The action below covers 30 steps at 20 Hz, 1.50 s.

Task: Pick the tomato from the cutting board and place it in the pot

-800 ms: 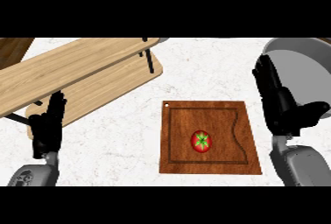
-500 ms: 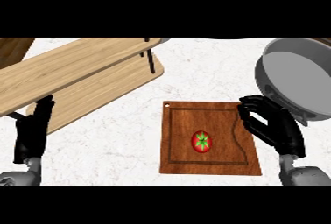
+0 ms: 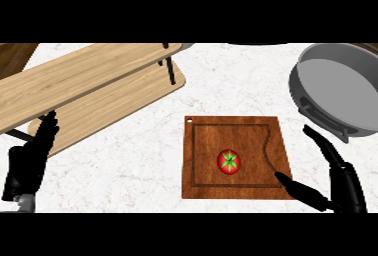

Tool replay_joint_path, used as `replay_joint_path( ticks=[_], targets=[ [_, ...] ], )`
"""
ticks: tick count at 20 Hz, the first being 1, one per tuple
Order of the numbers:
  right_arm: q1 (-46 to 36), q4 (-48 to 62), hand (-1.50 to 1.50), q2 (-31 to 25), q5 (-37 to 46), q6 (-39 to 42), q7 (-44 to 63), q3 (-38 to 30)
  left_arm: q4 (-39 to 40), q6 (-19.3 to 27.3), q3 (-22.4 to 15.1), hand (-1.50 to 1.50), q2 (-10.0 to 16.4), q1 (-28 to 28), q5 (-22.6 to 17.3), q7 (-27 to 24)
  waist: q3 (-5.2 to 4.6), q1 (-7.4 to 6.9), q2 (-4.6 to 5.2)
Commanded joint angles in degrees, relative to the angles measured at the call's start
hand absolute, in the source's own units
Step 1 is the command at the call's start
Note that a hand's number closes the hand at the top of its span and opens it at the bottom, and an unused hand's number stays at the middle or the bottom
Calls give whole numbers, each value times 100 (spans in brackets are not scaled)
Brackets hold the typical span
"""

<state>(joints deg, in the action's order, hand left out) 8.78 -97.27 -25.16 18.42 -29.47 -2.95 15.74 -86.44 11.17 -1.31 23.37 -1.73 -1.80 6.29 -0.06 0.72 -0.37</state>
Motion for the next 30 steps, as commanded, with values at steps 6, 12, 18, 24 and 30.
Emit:
replay_joint_path(
  ticks=[6, 12, 18, 24, 30],
  targets=[
    [-258, -1547, -150, -765, 663, 1518, 2346, 277, -158, -320, 140, 0, 69, -22, -34, 42, -5, -91, 35],
    [-1483, -1384, -150, -660, 641, 2909, 3922, 826, -181, -410, 230, 0, 121, -13, -51, 11, -6, -235, 52],
    [-2351, -893, -150, -447, 241, 4416, 5411, 1380, -44, -507, 279, 0, 152, -36, -48, -139, -11, -278, 57],
    [-3386, -297, -150, 324, -550, 5457, 6469, 1282, -101, -181, 30, 0, -248, 93, 276, 107, 2, -144, 41],
    [-3499, 338, -150, 871, -313, 5414, 6444, 1418, -47, -497, 380, 0, -58, 154, 134, 120, 5, -108, 35]
  ],
)
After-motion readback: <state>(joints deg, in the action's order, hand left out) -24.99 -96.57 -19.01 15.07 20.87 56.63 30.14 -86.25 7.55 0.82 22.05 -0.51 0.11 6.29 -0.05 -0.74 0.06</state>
